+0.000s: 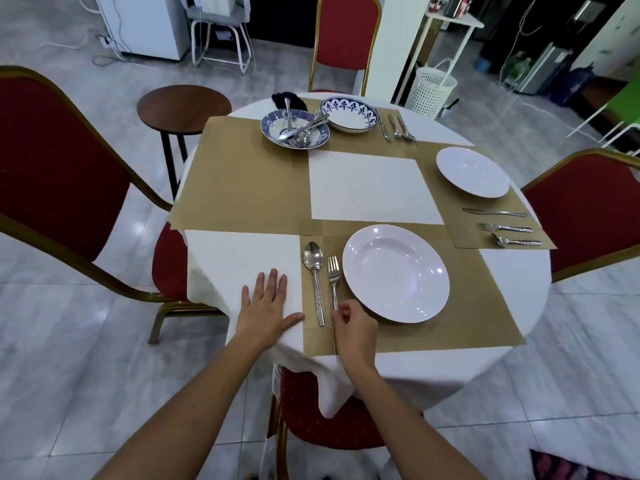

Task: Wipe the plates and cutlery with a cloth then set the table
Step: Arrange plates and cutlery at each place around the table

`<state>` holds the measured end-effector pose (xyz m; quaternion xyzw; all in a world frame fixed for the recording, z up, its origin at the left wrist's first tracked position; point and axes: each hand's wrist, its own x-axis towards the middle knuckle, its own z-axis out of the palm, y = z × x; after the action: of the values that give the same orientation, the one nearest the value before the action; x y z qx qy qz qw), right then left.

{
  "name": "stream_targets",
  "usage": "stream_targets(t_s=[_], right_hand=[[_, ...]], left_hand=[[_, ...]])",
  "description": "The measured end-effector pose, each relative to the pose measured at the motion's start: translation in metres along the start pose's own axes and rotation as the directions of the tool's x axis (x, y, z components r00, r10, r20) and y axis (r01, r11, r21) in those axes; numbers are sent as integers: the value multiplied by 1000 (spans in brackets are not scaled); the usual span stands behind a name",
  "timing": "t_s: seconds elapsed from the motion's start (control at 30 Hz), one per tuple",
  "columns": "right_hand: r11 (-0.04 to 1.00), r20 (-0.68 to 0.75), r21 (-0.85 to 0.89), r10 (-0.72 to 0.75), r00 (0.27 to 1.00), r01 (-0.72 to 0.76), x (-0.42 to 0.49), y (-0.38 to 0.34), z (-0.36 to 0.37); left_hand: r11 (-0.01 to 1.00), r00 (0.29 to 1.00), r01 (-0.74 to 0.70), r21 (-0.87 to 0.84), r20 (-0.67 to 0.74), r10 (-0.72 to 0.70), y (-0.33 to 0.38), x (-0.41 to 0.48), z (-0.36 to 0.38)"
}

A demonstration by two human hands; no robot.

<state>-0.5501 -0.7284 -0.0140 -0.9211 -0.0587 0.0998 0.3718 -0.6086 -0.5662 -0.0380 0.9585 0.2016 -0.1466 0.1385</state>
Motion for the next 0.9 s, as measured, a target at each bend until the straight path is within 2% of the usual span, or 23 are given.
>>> stream_targets(t_s=[0.3, 0.33, 0.4, 0.47, 0.5, 0.57, 0.63, 0.73, 0.8, 0.9], right_hand=[[949, -63, -303, -108, 992, 84, -4, 3, 3], [943, -74, -305, -166, 983, 136, -8, 7, 2], [872, -90, -371, -375, 923, 318, -16, 21, 0], [761, 6, -473, -501, 865, 444, -27, 38, -3], [706, 90, -514, -520, 849, 487, -31, 44, -5], [626, 246, -566, -493, 835, 537, -35, 51, -8], [619, 324, -585, -413, 851, 524, -29, 50, -7], [661, 356, -587, -307, 883, 467, -17, 33, -4], [657, 416, -587, -256, 873, 473, -8, 27, -1], [653, 402, -603, -248, 882, 458, -1, 25, -2]], left_hand=[[1000, 1000, 2, 31, -3, -2, 2, -1, 0], [999, 1000, 3, 37, -2, -3, 2, -1, 0], [999, 1000, 3, 45, -6, -3, 2, -2, 0], [999, 1000, 3, 50, -8, -3, 2, -3, 0], [999, 1000, 3, 54, -11, -3, 2, -3, 0], [998, 1000, 5, 58, -14, -4, 2, -3, 0], [998, 1000, 4, 55, -8, -4, 2, -4, -1], [999, 1000, 0, 45, -6, 0, 2, -3, -1], [999, 1000, 1, 44, 0, -1, 1, -3, -2], [999, 1000, 0, 47, 6, 0, 2, -3, -2]])
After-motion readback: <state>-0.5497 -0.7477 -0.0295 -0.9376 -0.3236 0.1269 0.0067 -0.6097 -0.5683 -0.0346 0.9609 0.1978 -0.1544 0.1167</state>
